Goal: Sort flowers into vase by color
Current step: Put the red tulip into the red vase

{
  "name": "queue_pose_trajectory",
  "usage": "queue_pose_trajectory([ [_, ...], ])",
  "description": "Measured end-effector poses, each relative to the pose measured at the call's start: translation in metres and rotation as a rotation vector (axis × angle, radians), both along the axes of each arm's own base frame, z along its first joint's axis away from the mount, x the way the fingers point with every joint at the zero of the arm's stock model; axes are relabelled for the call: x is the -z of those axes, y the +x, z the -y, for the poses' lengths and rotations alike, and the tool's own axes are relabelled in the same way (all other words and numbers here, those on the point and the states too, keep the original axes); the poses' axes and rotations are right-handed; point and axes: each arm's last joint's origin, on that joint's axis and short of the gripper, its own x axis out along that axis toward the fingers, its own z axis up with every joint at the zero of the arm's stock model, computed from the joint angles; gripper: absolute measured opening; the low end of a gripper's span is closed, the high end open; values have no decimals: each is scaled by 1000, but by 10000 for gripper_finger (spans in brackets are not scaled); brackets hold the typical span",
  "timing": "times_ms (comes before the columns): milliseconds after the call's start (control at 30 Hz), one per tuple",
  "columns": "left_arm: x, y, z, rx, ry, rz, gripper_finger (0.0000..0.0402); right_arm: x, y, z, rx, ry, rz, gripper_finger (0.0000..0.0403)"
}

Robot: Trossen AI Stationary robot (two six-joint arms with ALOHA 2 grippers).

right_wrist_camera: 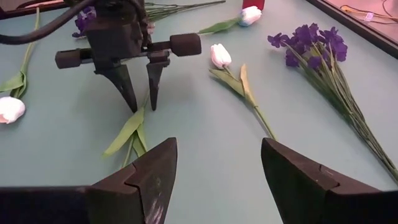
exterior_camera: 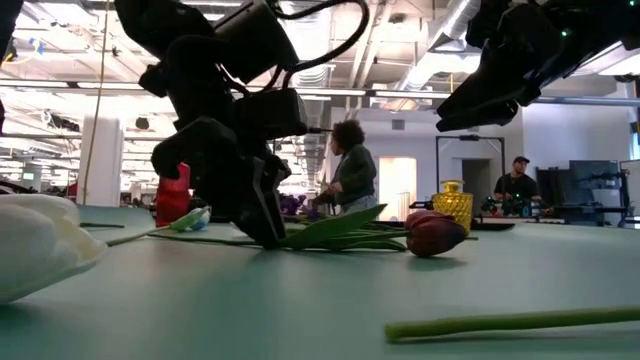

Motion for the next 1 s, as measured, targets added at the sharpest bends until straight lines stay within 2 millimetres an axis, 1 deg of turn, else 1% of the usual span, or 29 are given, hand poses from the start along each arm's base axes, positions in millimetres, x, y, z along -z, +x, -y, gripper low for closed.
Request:
queue_pose_trajectory([
  [67, 6, 1, 0, 9, -9, -11, 118, 0, 0, -1, 1, 10, 4, 260],
  [167, 9, 1, 0, 7, -6, -26, 107, 0, 0, -2, -1, 14, 1, 260],
  [267, 7, 1, 0, -5, 15, -27, 75, 0, 0, -2, -2, 15, 2, 260],
  [367, 6, 0, 0, -10, 27, -22, 22, 0, 0, -2, -2, 15, 3, 260],
  [400, 4, 0, 0, -10, 27, -18, 12, 0, 0, -2, -2, 15, 3, 260],
  [467, 2, 1, 0, -8, 33, -11, 8, 0, 0, -2, -2, 15, 2, 260],
  [567, -6, 1, 0, -1, 69, 17, 3, 0, 0, -2, -3, 15, 1, 260],
  [667, -19, -5, -1, -9, 119, 27, 1, 0, -1, -2, -4, 15, 0, 260],
  [800, -46, -11, -3, -49, 164, 108, 0, 0, -1, -3, -7, 15, 2, 260],
  [933, -59, -23, -5, -51, 169, 176, 0, 0, -1, -3, -8, 14, 2, 260],
  [1000, -69, -26, -5, -53, 162, 263, 0, 0, -1, -3, -8, 14, 3, 260],
])
